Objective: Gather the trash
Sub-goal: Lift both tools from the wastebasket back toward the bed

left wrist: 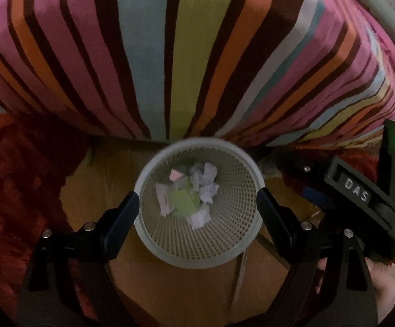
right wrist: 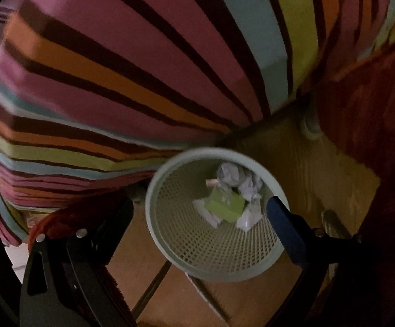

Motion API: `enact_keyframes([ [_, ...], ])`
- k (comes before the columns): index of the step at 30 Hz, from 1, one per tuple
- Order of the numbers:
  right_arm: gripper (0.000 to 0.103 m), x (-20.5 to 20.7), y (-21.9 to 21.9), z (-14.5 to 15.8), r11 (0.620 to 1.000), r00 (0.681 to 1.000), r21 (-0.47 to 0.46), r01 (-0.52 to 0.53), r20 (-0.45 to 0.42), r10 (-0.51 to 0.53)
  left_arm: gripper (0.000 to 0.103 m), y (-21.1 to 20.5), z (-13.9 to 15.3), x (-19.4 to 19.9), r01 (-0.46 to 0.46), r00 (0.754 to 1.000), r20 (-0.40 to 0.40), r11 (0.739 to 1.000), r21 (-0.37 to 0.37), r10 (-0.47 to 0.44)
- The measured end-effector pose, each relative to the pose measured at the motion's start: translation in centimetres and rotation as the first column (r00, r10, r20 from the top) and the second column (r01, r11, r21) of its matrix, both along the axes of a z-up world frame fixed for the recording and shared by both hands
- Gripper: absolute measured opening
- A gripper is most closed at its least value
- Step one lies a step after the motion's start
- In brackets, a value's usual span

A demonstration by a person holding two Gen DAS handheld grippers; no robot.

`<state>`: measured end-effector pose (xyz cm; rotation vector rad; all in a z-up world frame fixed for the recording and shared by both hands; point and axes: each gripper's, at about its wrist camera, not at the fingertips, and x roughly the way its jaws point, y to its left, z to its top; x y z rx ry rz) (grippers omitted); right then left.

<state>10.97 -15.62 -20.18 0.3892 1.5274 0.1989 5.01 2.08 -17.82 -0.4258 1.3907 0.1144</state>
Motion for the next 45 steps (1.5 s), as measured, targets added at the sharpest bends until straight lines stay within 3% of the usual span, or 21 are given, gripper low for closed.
enact_keyframes([
  [7, 0.094, 0.7, -0.1, 5.2, 0.999, 0.974, -0.033, -0.027, 0.224, 0.034, 0.085, 0.3, 4.0, 0.6, 0.009, 0.985, 0.17, 0.993, 0.115, -0.029],
  [12, 0.094, 1.5, -0.1, 9.2, 0.998, 0.922, -0.062, -0.02, 0.386, 0.043, 0.085, 0.7, 6.9, 1.4, -0.003, 0.961, 0.272, 0.985, 0.174, -0.046],
  [20, 0.094, 3.2, 1.2, 13.4, 0.988, 0.825, -0.15, -0.035, 0.553, 0.113, 0.085, 2.0, 11.0, 4.1, -0.022, 0.919, 0.388, 0.974, 0.226, -0.069],
  [31, 0.094, 7.1, 2.1, 15.1, 0.978, 0.773, -0.193, -0.078, 0.609, 0.181, 0.085, 3.8, 13.6, 10.0, -0.016, 0.886, 0.45, 0.965, 0.262, -0.108],
  [39, 0.094, 11.1, 2.7, 16.1, 0.965, 0.72, -0.226, -0.135, 0.646, 0.253, 0.085, 5.5, 13.4, 15.8, 0.009, 0.891, 0.435, 0.964, 0.266, -0.129],
  [45, 0.094, 15.2, 3.2, 16.3, 0.959, 0.7, -0.224, -0.176, 0.656, 0.282, 0.085, 6.5, 13.7, 20.6, 0.042, 0.883, 0.441, 0.964, 0.264, -0.16],
])
